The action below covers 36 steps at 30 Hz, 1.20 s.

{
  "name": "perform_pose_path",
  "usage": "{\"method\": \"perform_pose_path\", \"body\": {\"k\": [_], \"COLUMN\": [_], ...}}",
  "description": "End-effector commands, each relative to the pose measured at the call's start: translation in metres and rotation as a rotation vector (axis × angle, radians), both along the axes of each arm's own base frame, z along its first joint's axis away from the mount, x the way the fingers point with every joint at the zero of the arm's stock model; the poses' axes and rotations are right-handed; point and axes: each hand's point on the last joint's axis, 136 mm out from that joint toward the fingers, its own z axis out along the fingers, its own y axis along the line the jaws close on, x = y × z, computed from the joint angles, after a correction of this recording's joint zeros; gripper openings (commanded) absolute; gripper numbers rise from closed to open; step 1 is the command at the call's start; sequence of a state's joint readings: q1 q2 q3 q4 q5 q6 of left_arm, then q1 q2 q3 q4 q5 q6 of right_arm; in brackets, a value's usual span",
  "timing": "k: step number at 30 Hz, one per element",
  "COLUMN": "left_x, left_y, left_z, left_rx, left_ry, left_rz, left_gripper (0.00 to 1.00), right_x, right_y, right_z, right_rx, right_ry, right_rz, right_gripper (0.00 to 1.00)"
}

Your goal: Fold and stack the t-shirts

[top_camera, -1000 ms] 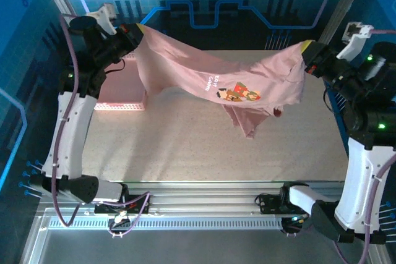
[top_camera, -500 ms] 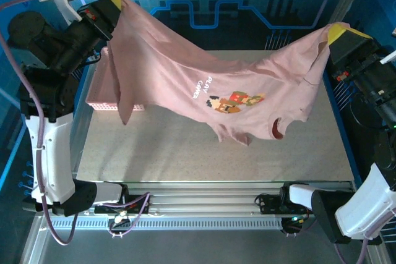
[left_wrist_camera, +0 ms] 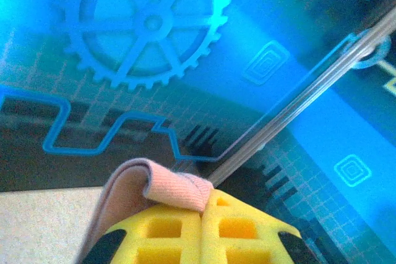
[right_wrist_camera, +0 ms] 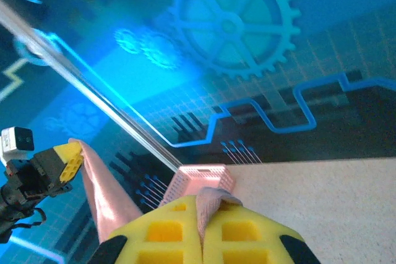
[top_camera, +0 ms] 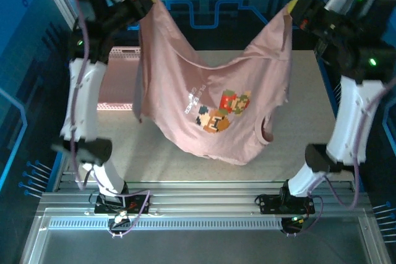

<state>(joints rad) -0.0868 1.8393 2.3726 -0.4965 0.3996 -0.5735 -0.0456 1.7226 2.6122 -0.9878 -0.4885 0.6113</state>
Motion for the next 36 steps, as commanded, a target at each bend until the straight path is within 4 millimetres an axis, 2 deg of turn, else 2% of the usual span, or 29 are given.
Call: {"method": "perform_pose_path", "body": {"k": [1, 3, 5, 8, 11, 14, 16, 18, 21, 24, 26, 29, 31, 33, 35, 36], "left_x": [0.031, 0.052, 0.068, 0.057, 0.037, 0.030, 0.031, 0.038, 0.047, 0.039, 0.024, -0.002, -0.021, -0.043, -0.065, -0.075], "left_y": [-0.011, -0.007, 0.007, 0.026, 0.044, 0.047, 0.038, 0.029, 0.030, 0.032, 0.024, 0.006, -0.005, -0.002, 0.007, 0.015], "left_z": [0.005, 0.017, 0.034, 0.064, 0.085, 0.082, 0.065, 0.030, -0.062, -0.161, -0.229, -0.320, -0.370, -0.423, -0.465, -0.482], "left_rx": [-0.079, -0.182, -0.318, -0.321, -0.289, -0.259, -0.229, -0.211, -0.181, -0.214, -0.238, -0.204, -0.188, -0.155, -0.110, -0.079], "left_ry": [-0.008, -0.047, -0.114, -0.231, -0.298, -0.281, -0.234, -0.148, 0.024, 0.198, 0.333, 0.520, 0.639, 0.792, 0.908, 0.966], "left_rz": [-0.080, -0.113, -0.141, -0.100, -0.095, -0.130, -0.177, -0.209, -0.145, -0.105, -0.111, -0.112, -0.134, -0.091, -0.030, 0.013], "left_gripper": [0.00, 0.00, 0.00, 0.00, 0.00, 0.00, 0.00, 0.00, 0.00, 0.01, 0.01, 0.02, 0.04, 0.09, 0.25, 0.30], "right_x": [0.029, 0.051, 0.062, 0.055, 0.040, 0.031, 0.030, 0.027, 0.020, -0.002, -0.020, -0.050, -0.067, -0.083, -0.101, -0.108], "right_y": [0.011, 0.009, 0.002, -0.008, -0.018, -0.024, -0.023, -0.018, -0.008, -0.003, -0.005, -0.009, -0.012, -0.021, -0.035, -0.040], "right_z": [0.001, 0.005, 0.018, 0.048, 0.062, 0.049, 0.027, -0.006, -0.079, -0.161, -0.225, -0.311, -0.357, -0.394, -0.430, -0.442], "right_rx": [0.010, 0.031, 0.044, 0.032, -0.005, -0.051, -0.097, -0.146, -0.213, -0.246, -0.241, -0.254, -0.255, -0.271, -0.309, -0.313], "right_ry": [-0.034, -0.067, -0.130, -0.251, -0.306, -0.262, -0.198, -0.109, 0.045, 0.204, 0.326, 0.496, 0.590, 0.682, 0.782, 0.825], "right_rz": [0.062, 0.050, 0.016, -0.029, -0.049, -0.056, -0.048, -0.025, 0.007, 0.006, -0.014, -0.046, -0.072, -0.115, -0.179, -0.198], "right_gripper": [0.00, 0.00, 0.00, 0.00, 0.00, 0.00, 0.00, 0.00, 0.00, 0.01, 0.02, 0.05, 0.11, 0.15, 0.27, 0.27]}}
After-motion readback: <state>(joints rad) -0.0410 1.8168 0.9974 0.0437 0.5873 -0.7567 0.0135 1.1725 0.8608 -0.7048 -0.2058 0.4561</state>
